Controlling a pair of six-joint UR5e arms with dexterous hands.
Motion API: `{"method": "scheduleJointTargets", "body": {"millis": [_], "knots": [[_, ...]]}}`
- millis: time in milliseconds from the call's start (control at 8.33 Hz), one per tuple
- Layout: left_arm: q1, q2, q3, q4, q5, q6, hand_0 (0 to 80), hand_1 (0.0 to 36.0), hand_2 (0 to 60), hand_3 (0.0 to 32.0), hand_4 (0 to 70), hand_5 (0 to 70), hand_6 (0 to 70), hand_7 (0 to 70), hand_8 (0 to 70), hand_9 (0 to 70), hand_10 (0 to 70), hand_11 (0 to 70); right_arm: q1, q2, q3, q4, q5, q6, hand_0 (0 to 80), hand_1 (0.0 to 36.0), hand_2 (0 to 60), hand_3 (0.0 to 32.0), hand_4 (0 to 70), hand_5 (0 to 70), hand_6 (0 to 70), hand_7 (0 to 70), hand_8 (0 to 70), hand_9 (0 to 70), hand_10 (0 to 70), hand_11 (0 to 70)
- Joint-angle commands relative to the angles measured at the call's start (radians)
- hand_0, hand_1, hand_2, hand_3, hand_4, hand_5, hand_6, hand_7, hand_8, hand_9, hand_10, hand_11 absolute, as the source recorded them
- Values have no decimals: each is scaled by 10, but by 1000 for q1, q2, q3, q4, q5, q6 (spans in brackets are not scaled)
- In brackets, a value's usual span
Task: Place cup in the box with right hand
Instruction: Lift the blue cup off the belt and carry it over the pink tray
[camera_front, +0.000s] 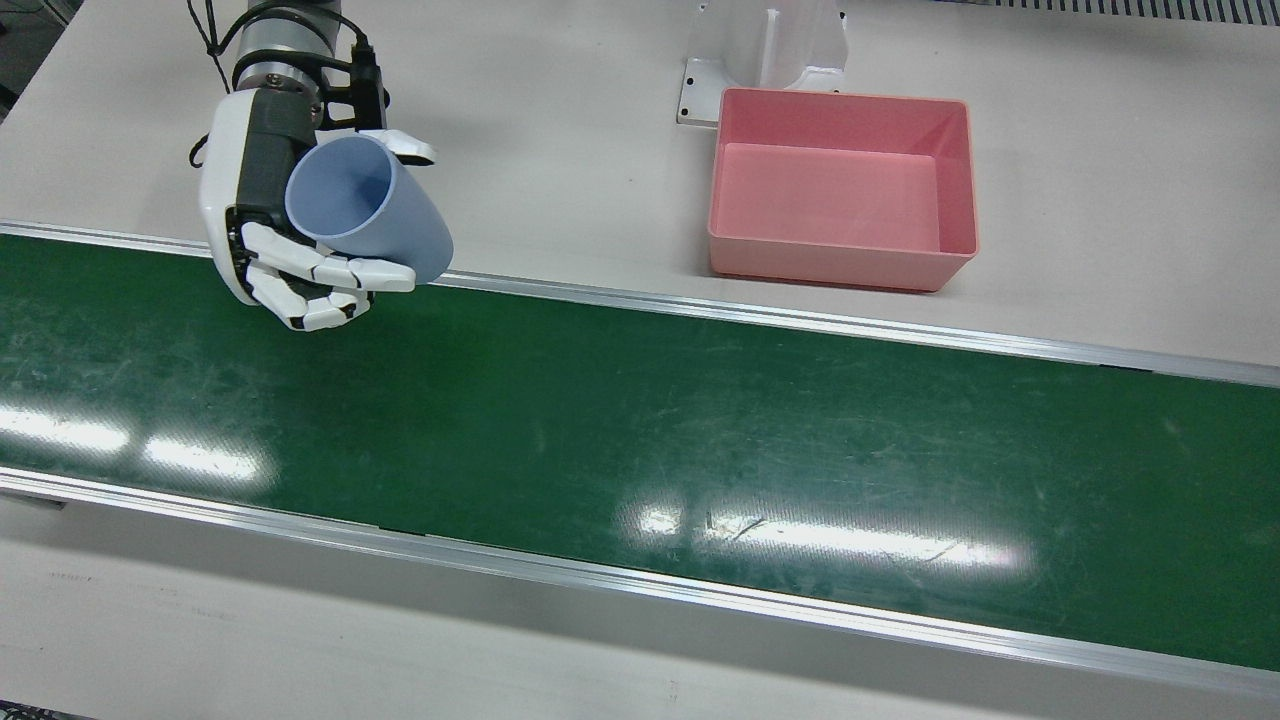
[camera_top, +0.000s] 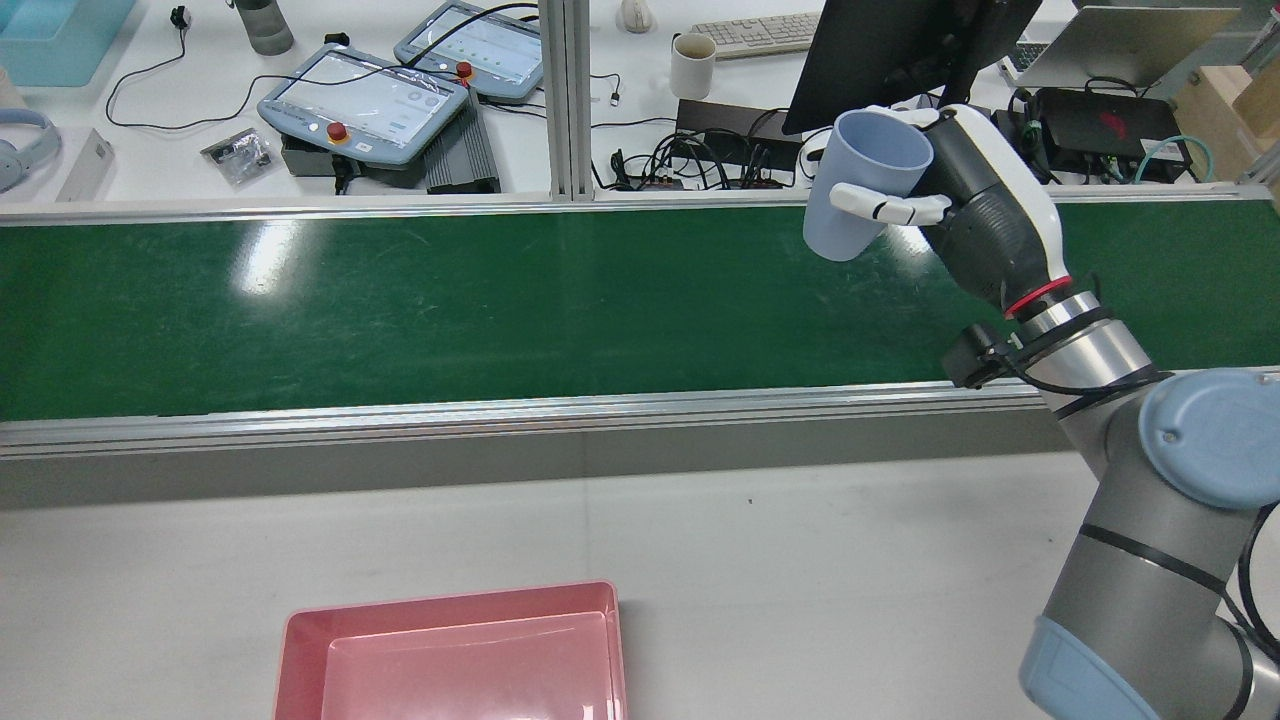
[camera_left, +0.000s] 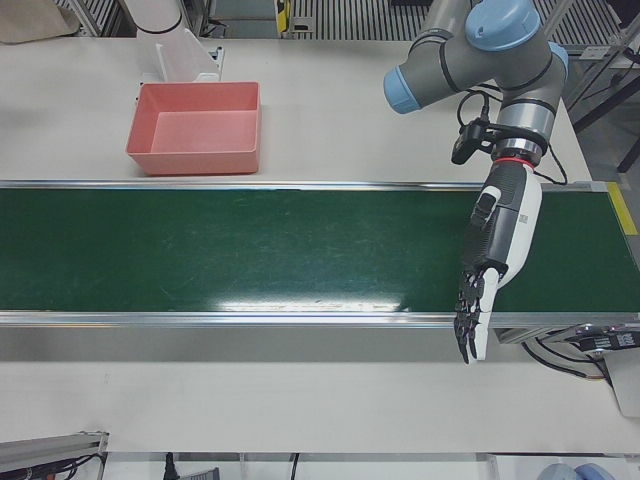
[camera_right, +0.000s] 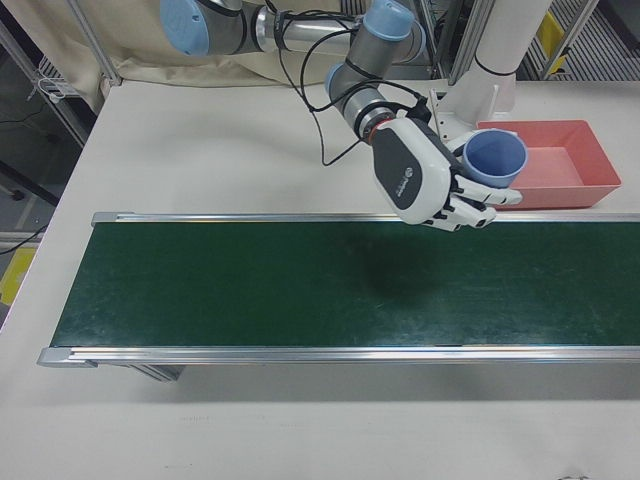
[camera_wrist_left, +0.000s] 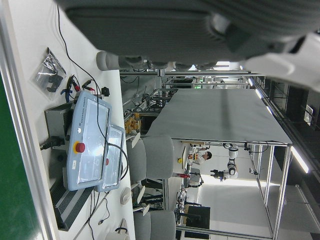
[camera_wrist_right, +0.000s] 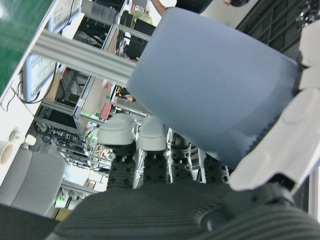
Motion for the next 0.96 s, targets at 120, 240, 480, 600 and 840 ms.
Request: {"method": "scheduleJointTargets", "body": {"millis": [120, 240, 480, 600, 840], "knots": [[0, 0, 0, 0, 0, 0, 0, 0, 0, 0, 0, 0, 0, 0, 0, 0, 0, 0, -288, 111, 37, 30, 8, -245, 421, 173, 600, 0, 700, 151, 402, 700, 700, 700, 606, 700], [0, 0, 0, 0, 0, 0, 0, 0, 0, 0, 0, 0, 0, 0, 0, 0, 0, 0, -346, 119, 37, 80, 8, -317, 398, 171, 600, 0, 642, 148, 392, 700, 700, 700, 601, 700], [0, 0, 0, 0, 0, 0, 0, 0, 0, 0, 0, 0, 0, 0, 0, 0, 0, 0, -408, 121, 40, 93, -4, -434, 398, 160, 600, 0, 700, 148, 404, 700, 700, 700, 625, 700], [0, 0, 0, 0, 0, 0, 0, 0, 0, 0, 0, 0, 0, 0, 0, 0, 0, 0, -448, 112, 36, 93, -17, -451, 411, 145, 600, 0, 700, 146, 422, 700, 700, 700, 647, 700], [0, 0, 0, 0, 0, 0, 0, 0, 0, 0, 0, 0, 0, 0, 0, 0, 0, 0, -518, 119, 33, 96, -19, -515, 403, 141, 600, 0, 700, 149, 410, 700, 700, 700, 654, 700]]}}
